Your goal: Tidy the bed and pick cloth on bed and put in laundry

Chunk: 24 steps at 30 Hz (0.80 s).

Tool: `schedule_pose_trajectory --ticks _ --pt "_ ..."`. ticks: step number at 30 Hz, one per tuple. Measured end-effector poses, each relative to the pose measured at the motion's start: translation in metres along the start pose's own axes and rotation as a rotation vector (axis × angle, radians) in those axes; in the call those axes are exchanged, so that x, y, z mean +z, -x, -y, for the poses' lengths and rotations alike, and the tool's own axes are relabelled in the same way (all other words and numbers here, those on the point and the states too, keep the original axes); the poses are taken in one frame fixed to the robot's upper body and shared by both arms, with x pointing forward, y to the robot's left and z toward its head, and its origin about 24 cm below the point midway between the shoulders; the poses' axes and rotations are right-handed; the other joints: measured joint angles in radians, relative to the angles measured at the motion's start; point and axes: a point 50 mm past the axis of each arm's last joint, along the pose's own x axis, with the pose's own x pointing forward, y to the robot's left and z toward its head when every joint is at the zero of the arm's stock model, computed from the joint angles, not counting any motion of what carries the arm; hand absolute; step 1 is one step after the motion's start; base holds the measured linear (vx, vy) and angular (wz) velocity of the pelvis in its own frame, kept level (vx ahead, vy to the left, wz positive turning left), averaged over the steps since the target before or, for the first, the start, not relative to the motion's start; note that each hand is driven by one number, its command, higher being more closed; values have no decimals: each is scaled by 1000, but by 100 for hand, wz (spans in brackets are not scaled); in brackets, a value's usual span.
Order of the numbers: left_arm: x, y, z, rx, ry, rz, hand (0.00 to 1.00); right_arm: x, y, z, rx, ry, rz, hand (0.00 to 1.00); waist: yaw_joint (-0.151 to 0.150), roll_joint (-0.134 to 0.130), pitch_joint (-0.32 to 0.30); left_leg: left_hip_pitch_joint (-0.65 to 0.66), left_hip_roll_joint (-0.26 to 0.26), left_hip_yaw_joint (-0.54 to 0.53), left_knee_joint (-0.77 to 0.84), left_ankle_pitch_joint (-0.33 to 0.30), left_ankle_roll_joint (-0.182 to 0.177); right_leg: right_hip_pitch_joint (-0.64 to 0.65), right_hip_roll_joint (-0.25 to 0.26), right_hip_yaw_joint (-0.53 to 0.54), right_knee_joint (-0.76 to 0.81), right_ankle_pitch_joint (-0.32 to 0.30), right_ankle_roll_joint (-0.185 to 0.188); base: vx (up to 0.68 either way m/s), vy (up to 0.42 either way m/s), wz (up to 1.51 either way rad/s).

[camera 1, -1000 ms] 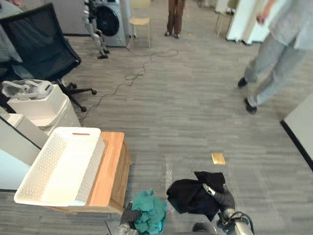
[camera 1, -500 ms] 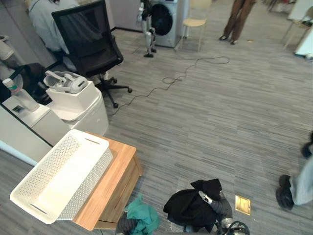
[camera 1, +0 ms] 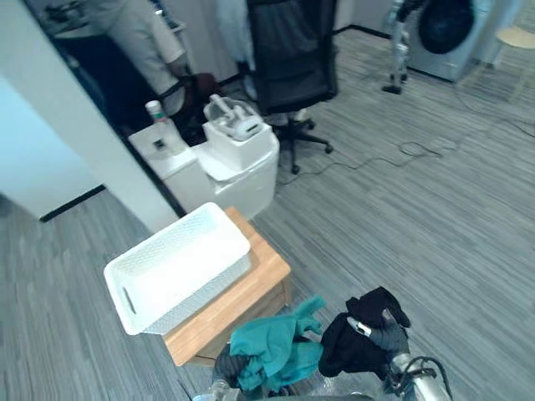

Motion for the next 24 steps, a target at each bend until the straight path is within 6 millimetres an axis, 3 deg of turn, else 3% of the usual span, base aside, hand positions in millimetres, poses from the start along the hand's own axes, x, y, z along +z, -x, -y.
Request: schedule_pose_trajectory --ticks 1,2,4,5,7,8,9,11,14,15,17,19,21,22,24 --pt "1 1 -5 -1 -25 -14 100 -2 -3 -8 -12 -32 7 100 -19 -19 -6 6 -18 -76 -4 -1 1 -45 -5 106 107 -53 9 300 3 194" --pt "5 0 -11 -10 -68 -28 100 -8 -4 -19 -23 -73 4 100 -36 -31 -4 13 -33 -187 -4 0 3 -68 55 231 115 -119 -5 292 -44 227" --pt "9 0 -15 -18 -96 -34 100 -10 -1 -24 -39 -90 3 100 -49 -39 -7 21 -42 -270 -3 2 4 -76 106 320 76 -149 -23 208 -65 206" --pt "12 0 -19 -52 -130 -40 100 -9 3 -24 -100 -103 23 100 -48 -45 -10 39 -68 -371 -2 4 1 -74 136 419 -20 -149 -22 211 -50 202" --pt "10 3 -23 -61 -148 -65 100 -7 3 -25 -161 -121 41 100 -31 -83 -23 60 -107 -416 -17 7 -4 -81 114 463 -100 -83 -42 183 -55 136" --pt "4 8 -26 -50 -142 -99 100 -3 4 -28 -187 -138 64 100 -17 -105 -33 77 -140 -429 -39 -13 -20 -92 75 473 -110 -34 16 136 -84 63" --pt "0 11 -27 -42 -131 -113 100 -2 4 -28 -195 -140 70 100 -16 -110 -39 80 -131 -413 -41 -22 -21 -82 71 467 -122 -35 17 131 -86 46" --pt "-10 22 -14 -66 -60 -122 100 20 5 -32 -202 -110 169 100 -11 -79 -54 80 -85 -299 -37 -41 -39 -50 82 446 -203 -14 14 117 -71 16" --pt "-7 24 -5 -104 -22 -87 100 42 12 -35 -212 -56 266 100 -16 -69 -58 69 -50 -225 -2 -77 -64 -11 84 420 -249 13 20 184 -31 17" --pt "-2 22 -2 -125 -17 -65 100 55 15 -35 -225 -17 322 100 -16 -73 -58 69 -22 -155 35 -96 -77 7 82 404 -259 14 22 149 -11 23" --pt "3 21 -1 -135 -8 -38 100 82 15 -34 -210 67 433 100 -7 -81 -62 68 -11 -133 72 -103 -78 25 82 402 -259 14 23 111 24 10" --pt "7 19 1 -146 -17 -22 100 133 6 -34 -137 183 654 100 -11 -99 -80 68 -18 -137 56 -100 -81 20 80 401 -260 14 23 53 61 8" --pt "9 18 -2 -148 -38 -25 100 166 -1 -35 -96 235 798 100 -13 -118 -90 71 -34 -145 22 -77 -88 18 75 396 -277 16 26 14 40 16" --pt "13 15 -3 -155 -54 -25 100 198 -7 -38 -34 305 924 100 -16 -139 -104 74 -47 -164 -13 -51 -87 19 72 382 -288 22 34 12 24 32" --pt "19 9 -4 -167 -69 -15 100 231 -15 -48 72 398 1022 100 -15 -134 -104 72 -54 -192 -39 -29 -84 21 72 357 -292 33 31 -26 7 42"
